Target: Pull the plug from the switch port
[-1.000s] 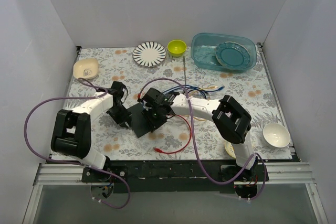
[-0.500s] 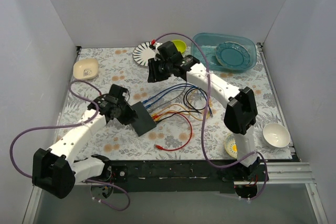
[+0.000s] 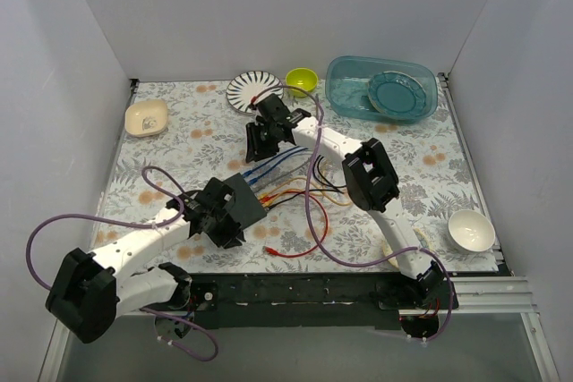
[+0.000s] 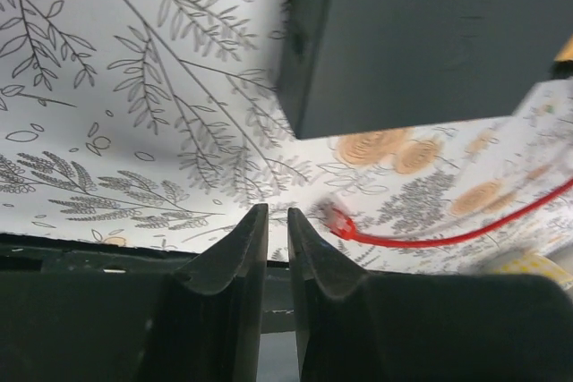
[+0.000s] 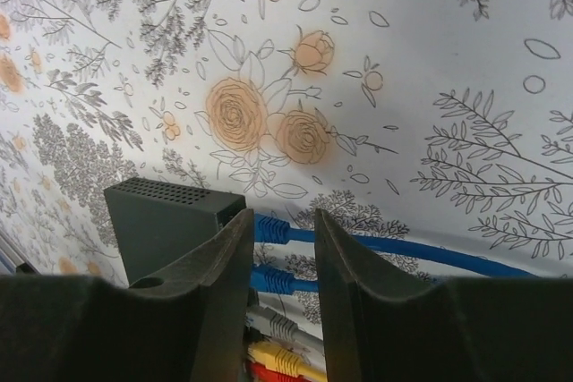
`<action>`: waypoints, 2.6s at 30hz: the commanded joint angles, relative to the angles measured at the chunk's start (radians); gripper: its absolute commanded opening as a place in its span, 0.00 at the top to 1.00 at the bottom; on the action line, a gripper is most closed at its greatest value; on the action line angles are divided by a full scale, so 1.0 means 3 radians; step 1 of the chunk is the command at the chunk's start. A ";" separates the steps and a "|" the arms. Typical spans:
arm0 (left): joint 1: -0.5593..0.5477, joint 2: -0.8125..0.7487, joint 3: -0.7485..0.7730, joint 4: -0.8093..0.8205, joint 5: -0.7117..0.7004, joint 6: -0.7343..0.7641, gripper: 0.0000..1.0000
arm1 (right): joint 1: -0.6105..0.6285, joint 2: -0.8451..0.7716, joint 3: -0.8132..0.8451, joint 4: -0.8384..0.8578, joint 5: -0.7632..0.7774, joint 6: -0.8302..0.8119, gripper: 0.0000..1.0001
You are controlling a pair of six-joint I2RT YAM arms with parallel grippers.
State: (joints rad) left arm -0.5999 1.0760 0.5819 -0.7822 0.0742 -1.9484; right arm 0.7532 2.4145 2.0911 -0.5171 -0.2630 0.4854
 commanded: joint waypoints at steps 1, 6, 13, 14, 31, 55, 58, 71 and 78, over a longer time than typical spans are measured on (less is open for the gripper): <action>-0.0020 0.0146 -0.0119 0.0214 0.0207 -0.0071 0.85 | -0.0066 -0.0210 -0.0256 0.0098 0.0089 0.0044 0.58; -0.0020 0.0574 -0.0109 0.0408 0.0325 0.0016 0.85 | -0.0097 -0.0215 -0.0425 -0.0081 0.0191 -0.0145 0.57; 0.0087 0.1199 -0.0074 0.0639 0.0443 0.0154 0.84 | -0.0102 -0.0531 -0.1099 -0.0087 0.0314 -0.0278 0.56; 0.0128 0.1235 -0.0018 0.0613 0.0423 0.0179 0.84 | -0.0102 -0.0578 -0.1196 -0.0086 0.0309 -0.0283 0.56; 0.1232 0.2216 0.0963 0.0516 0.0233 0.0977 0.82 | 0.0046 -0.1391 -0.2650 0.0476 0.0069 0.0028 0.56; 0.1560 0.2203 0.2259 0.0209 -0.0155 0.1361 0.76 | -0.0112 -0.2480 -0.2669 -0.0010 0.0708 -0.0242 0.52; 0.1560 0.1895 0.1928 0.0260 -0.0191 0.1285 0.75 | -0.0143 -0.2552 -0.3073 0.0133 0.0596 -0.0207 0.53; 0.1565 0.2007 0.1174 0.0490 0.0274 0.1299 0.76 | -0.0092 -0.1944 -0.3166 0.0578 0.0120 0.0192 0.59; 0.1560 0.2099 0.1164 0.0562 0.0489 0.1392 0.75 | 0.0015 -0.1514 -0.2757 0.0528 0.0018 0.0320 0.59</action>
State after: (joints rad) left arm -0.1326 1.6810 0.9524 -0.6353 0.1986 -1.5589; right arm 0.7403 1.8919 1.2015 -0.3592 -0.2386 0.5533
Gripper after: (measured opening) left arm 0.246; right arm 0.413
